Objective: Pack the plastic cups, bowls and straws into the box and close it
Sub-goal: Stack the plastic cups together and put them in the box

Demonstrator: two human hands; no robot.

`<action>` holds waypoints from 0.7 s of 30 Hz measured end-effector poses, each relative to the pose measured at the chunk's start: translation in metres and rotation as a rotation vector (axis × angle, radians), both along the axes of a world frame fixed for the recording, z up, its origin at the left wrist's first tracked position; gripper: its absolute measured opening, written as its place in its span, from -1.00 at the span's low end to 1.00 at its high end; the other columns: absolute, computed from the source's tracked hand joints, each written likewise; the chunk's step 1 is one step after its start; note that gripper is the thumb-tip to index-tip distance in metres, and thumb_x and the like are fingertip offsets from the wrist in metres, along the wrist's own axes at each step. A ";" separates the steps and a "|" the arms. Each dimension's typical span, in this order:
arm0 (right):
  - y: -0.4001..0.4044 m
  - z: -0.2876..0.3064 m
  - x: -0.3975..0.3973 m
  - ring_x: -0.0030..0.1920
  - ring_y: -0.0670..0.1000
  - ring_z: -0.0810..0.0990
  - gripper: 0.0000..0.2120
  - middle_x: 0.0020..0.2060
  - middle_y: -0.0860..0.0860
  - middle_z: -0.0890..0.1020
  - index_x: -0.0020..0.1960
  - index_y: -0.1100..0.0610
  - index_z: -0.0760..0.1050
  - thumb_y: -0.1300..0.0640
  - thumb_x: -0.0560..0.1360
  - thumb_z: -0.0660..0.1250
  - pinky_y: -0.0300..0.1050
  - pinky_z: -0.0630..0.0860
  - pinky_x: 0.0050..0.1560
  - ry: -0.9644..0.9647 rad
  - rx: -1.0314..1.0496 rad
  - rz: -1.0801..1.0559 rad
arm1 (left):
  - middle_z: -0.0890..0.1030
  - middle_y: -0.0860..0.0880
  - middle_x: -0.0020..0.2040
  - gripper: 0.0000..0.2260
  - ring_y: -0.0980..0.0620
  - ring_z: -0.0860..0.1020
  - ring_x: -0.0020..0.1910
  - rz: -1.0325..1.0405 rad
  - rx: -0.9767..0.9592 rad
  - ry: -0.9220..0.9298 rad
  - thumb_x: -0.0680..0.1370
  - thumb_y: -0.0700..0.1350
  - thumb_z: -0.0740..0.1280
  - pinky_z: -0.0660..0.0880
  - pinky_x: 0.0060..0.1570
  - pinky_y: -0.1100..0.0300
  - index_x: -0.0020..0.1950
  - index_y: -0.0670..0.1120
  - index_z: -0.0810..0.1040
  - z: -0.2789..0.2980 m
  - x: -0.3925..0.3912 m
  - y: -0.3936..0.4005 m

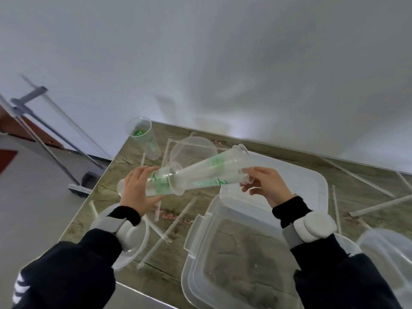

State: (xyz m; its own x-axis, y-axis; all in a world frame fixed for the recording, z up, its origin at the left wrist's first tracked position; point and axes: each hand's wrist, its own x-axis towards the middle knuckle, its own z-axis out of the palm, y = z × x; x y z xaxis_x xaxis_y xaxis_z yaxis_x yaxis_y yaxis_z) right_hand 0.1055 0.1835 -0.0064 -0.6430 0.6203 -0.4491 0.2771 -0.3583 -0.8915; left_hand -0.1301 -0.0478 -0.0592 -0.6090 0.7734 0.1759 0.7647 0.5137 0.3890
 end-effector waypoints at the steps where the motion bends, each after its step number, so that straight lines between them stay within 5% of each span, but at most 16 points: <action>1: -0.002 0.001 -0.001 -0.49 -0.01 0.59 -0.76 -0.48 0.05 0.65 -0.18 0.12 0.65 0.23 0.53 0.23 -0.29 0.44 -0.51 0.010 -0.001 0.023 | 0.52 -0.10 0.11 -0.33 -0.12 0.49 0.11 -0.009 0.024 -0.014 0.18 0.01 0.59 0.35 0.24 -0.15 0.24 -0.08 0.48 0.011 0.006 0.000; 5: -0.015 0.007 -0.012 -0.48 -0.02 0.58 -0.82 -0.51 0.00 0.62 -0.16 0.13 0.64 0.18 0.52 0.28 -0.29 0.44 -0.49 0.042 0.011 0.136 | 0.49 -0.09 0.11 -0.33 -0.08 0.49 0.08 -0.071 0.096 -0.101 0.22 0.19 0.43 0.45 0.14 -0.10 0.26 -0.06 0.49 0.044 0.034 0.002; 12: -0.043 0.009 -0.036 -0.50 -0.08 0.60 -0.75 -0.45 -0.01 0.63 -0.17 0.05 0.61 0.17 0.58 0.21 -0.29 0.50 -0.46 0.002 0.148 0.354 | 0.46 0.01 0.14 -0.31 0.00 0.49 0.08 -0.136 0.187 -0.186 0.23 0.20 0.47 0.51 0.10 0.05 0.30 -0.03 0.46 0.066 0.067 0.006; 17: -0.046 0.013 -0.045 -0.46 0.00 0.60 -0.78 -0.34 0.19 0.62 -0.02 0.24 0.64 0.19 0.57 0.23 -0.24 0.55 -0.40 0.049 0.107 0.329 | 0.45 0.02 0.17 -0.30 0.13 0.44 0.13 -0.167 0.188 -0.309 0.27 0.12 0.50 0.42 0.19 0.19 0.35 -0.03 0.39 0.063 0.056 0.001; 21: -0.042 0.022 -0.069 -0.47 0.01 0.59 -0.77 -0.41 0.13 0.61 0.03 0.32 0.61 0.21 0.57 0.22 -0.16 0.53 -0.35 0.018 0.130 0.210 | 0.44 -0.01 0.25 -0.23 0.08 0.44 0.21 -0.143 0.094 -0.332 0.31 0.03 0.52 0.36 0.29 0.15 0.43 -0.06 0.27 0.049 0.013 -0.007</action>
State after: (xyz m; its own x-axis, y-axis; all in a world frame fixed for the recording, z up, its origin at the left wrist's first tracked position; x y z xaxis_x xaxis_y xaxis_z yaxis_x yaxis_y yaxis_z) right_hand 0.0367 0.1413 0.0157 -0.7709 0.5242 -0.3619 0.3171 -0.1770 -0.9317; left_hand -0.1172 -0.0549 -0.0104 -0.5314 0.8449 0.0613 0.6504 0.3607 0.6685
